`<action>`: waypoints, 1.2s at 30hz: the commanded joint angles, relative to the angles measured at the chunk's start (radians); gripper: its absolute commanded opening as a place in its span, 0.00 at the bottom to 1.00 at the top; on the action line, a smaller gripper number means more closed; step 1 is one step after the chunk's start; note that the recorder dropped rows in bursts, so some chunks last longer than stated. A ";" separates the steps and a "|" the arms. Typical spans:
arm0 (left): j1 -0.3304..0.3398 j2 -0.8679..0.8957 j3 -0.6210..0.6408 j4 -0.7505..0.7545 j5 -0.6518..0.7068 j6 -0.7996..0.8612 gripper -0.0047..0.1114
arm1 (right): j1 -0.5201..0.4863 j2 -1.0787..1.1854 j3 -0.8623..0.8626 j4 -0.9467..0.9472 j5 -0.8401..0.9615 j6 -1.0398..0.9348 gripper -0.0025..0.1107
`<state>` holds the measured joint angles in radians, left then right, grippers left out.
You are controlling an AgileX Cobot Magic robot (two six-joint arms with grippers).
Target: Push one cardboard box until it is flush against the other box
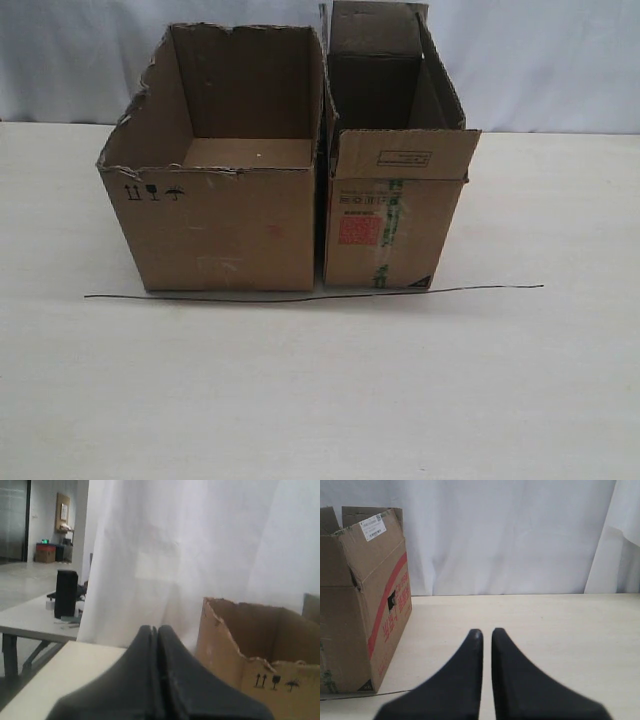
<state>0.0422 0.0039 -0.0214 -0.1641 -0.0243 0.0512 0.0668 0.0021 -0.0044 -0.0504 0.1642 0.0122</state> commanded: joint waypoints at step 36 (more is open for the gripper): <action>-0.007 -0.001 0.021 0.309 0.011 -0.247 0.04 | -0.006 -0.002 0.004 -0.010 -0.005 0.001 0.07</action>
<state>0.0422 0.0039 -0.0028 0.1411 0.0000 -0.1887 0.0668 0.0021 -0.0044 -0.0504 0.1642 0.0122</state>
